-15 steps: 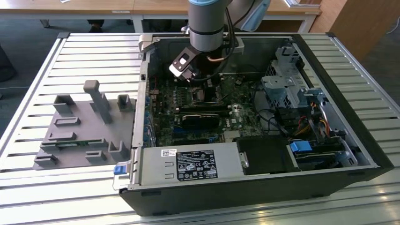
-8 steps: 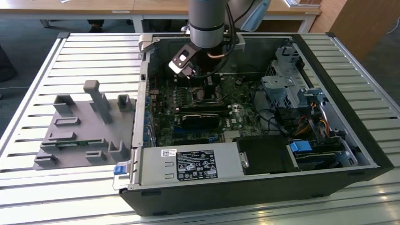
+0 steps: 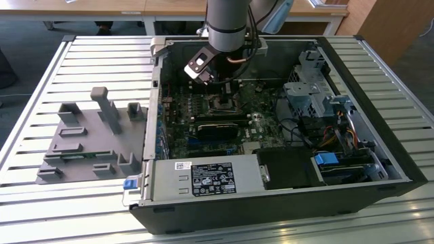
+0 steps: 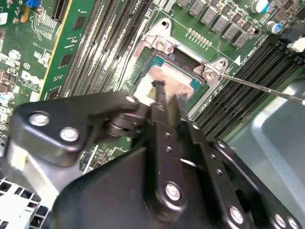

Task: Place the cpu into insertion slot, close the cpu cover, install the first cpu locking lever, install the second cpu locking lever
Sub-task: 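Place the cpu into insertion slot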

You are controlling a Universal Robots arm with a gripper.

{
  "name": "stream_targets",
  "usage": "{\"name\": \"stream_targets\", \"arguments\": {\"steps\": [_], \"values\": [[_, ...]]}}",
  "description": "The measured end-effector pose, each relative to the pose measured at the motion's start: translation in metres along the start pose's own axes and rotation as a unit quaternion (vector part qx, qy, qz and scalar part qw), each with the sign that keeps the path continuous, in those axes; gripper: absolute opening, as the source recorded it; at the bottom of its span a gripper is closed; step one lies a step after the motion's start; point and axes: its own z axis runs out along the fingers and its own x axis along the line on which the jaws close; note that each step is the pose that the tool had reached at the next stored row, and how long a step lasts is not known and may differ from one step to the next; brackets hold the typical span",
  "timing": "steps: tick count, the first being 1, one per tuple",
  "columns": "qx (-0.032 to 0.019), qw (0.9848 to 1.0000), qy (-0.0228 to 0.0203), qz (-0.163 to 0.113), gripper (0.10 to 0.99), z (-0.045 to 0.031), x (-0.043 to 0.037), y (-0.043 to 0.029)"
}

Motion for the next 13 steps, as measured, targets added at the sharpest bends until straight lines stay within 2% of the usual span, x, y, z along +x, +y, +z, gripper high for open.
{"name": "stream_targets", "arguments": {"steps": [2,3,4,13], "values": [[0.0008,1.0000,0.0004,0.000,0.176,-0.0013,0.0000,0.0001],[0.0012,1.0000,0.0004,0.000,0.176,-0.0022,-0.0001,0.0001],[0.0014,1.0000,0.0004,0.000,0.114,-0.0029,-0.0001,0.0002],[0.0019,1.0000,0.0005,0.000,0.114,-0.0051,0.0000,0.0003]]}}
